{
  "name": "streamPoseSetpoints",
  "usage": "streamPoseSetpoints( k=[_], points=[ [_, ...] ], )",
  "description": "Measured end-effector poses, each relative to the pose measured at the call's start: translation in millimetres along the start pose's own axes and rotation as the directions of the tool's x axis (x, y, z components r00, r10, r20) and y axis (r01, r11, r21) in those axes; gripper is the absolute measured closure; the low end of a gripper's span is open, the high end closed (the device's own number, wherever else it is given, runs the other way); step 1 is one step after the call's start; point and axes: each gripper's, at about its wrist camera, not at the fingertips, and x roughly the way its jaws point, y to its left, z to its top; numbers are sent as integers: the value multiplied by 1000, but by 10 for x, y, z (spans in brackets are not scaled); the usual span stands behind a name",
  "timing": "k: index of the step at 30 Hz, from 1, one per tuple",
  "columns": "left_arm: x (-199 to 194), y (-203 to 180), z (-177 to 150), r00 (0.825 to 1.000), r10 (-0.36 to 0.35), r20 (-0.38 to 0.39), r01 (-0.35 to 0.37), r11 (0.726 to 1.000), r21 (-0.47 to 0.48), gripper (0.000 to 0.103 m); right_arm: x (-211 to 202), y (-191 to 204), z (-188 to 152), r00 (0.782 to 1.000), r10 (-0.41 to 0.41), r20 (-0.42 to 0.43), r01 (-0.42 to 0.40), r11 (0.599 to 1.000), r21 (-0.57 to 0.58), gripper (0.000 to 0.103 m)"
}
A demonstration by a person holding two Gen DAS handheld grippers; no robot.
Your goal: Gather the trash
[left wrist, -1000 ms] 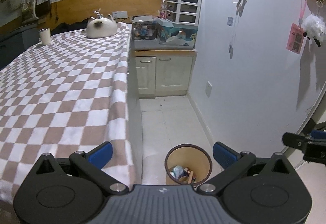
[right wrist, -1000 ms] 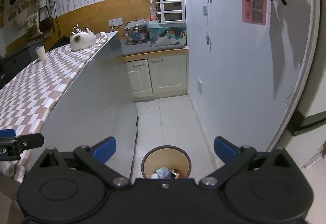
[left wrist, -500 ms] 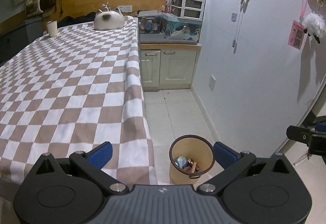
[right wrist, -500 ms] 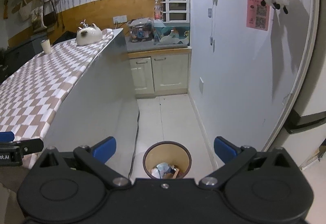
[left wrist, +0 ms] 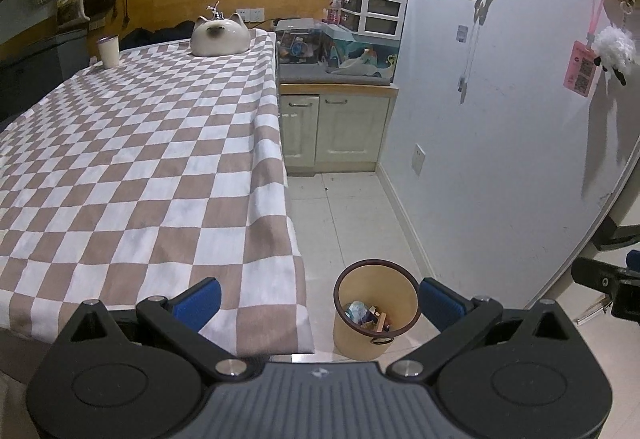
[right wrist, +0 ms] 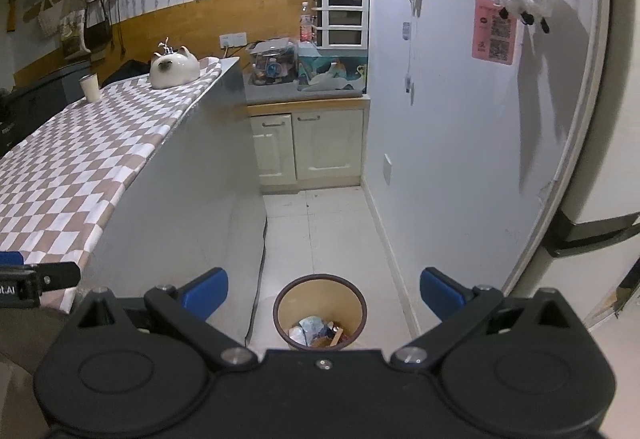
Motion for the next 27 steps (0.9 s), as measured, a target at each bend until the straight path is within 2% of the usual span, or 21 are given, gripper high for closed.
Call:
streamPoseSetpoints(
  k=[14, 27],
  points=[
    [-27, -63, -6, 1000, -2, -3, 2, 1000, 9, 0, -42, -43, -22, 999, -46, -19, 46, 999, -10, 0],
    [-34, -61, -10, 1000, -2, -3, 2, 1000, 10, 0, -27, -30, -26, 998, -42, -49, 41, 999, -11, 0]
  ],
)
